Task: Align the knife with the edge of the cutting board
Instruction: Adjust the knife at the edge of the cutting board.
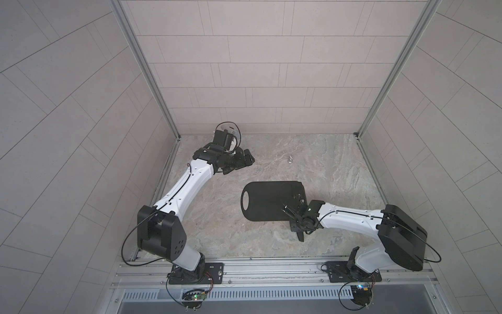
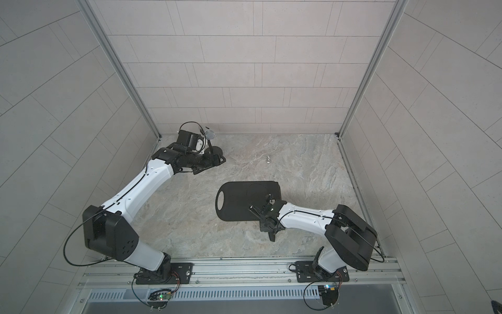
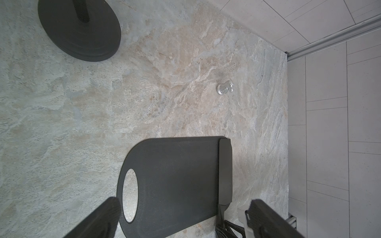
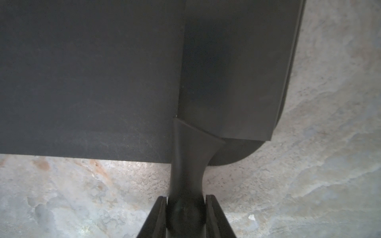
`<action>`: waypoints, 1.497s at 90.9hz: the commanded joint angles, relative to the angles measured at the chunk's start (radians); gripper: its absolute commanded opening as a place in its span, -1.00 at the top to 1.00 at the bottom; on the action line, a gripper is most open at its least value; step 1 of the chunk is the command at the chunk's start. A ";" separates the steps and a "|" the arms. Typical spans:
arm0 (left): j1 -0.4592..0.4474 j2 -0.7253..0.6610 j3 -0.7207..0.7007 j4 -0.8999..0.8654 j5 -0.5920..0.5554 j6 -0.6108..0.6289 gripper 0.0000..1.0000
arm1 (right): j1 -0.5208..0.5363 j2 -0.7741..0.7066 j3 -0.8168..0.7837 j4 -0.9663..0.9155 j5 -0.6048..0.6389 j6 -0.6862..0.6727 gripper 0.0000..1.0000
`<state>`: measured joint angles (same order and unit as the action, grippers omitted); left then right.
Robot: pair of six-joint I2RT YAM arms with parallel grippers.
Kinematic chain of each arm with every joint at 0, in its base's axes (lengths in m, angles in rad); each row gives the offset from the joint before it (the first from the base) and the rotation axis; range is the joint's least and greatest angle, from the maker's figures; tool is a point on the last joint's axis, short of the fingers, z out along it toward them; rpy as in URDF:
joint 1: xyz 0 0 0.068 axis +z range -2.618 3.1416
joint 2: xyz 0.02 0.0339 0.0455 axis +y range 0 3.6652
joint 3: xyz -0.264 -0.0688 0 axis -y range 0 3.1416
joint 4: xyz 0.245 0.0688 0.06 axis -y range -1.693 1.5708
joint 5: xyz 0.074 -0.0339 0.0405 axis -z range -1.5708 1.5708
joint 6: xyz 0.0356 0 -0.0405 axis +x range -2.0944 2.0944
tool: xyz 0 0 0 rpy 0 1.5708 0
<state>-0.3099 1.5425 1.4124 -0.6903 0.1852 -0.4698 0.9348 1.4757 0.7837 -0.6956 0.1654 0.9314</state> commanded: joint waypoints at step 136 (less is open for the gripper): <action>-0.012 -0.004 0.000 -0.026 -0.017 0.025 -1.00 | 0.006 -0.015 0.015 -0.007 0.026 -0.008 0.27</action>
<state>-0.3168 1.5425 1.4124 -0.6903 0.1696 -0.4625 0.9360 1.4757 0.7837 -0.6960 0.1669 0.9260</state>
